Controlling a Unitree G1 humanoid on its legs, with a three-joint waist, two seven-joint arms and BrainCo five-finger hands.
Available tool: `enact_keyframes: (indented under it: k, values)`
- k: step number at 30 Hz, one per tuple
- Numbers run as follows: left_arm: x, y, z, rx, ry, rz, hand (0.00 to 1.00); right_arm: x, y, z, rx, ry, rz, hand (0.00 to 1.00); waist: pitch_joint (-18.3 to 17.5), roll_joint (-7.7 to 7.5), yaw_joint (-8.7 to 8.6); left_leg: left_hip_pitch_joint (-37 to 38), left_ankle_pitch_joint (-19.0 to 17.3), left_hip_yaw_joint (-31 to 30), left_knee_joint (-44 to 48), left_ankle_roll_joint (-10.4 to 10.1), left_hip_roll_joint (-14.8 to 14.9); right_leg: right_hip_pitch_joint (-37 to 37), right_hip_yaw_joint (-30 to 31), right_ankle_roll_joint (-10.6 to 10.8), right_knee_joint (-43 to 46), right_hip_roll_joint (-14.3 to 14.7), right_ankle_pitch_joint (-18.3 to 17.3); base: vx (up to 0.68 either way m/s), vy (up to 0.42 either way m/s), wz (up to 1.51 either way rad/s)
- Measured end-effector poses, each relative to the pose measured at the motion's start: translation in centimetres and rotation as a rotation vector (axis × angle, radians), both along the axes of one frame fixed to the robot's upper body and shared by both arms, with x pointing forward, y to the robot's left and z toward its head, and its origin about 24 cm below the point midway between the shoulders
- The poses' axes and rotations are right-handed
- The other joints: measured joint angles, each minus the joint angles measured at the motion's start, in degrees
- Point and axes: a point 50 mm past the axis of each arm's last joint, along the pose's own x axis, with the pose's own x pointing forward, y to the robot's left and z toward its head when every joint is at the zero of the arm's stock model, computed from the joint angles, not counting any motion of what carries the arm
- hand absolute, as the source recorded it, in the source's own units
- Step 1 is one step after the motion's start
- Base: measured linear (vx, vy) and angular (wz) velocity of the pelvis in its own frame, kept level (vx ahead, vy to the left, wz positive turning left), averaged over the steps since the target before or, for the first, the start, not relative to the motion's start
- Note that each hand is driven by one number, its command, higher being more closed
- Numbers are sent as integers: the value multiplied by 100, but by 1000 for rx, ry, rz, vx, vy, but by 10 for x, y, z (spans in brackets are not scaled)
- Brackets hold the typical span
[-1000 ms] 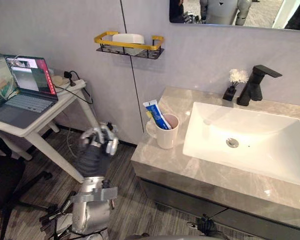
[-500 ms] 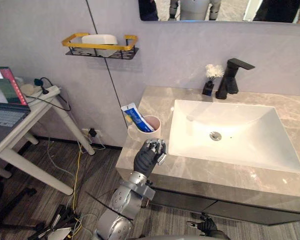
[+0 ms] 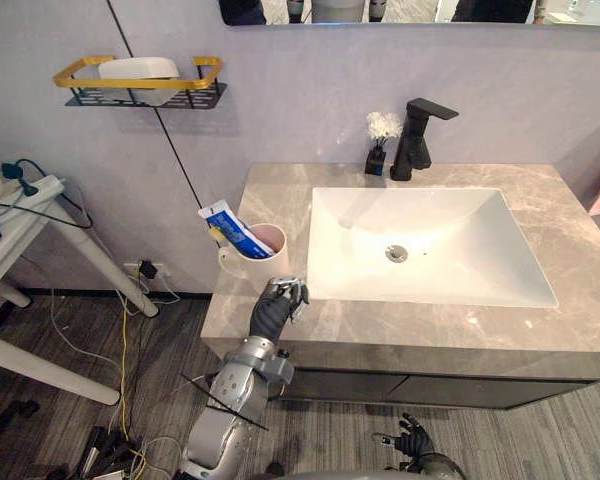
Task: Organize washtable
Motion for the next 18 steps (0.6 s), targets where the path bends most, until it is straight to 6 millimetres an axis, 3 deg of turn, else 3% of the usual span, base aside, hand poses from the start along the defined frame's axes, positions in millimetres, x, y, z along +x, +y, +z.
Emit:
enact_keyframes:
  k: [9,18]
  values:
    - [3,12,1,41,-11,99,100,0,0,0,0,-4,0,0,44,-73,17,-75,-2,15,57,-3,-25,-34,28,26,20,-75,15,10,3,1]
    - [-3,21,-6,48,23,143,100,0,0,2,8,-18,4,0,61,-39,6,17,-4,182,4,-2,57,-31,160,-19,-6,21,55,-45,-18,-10]
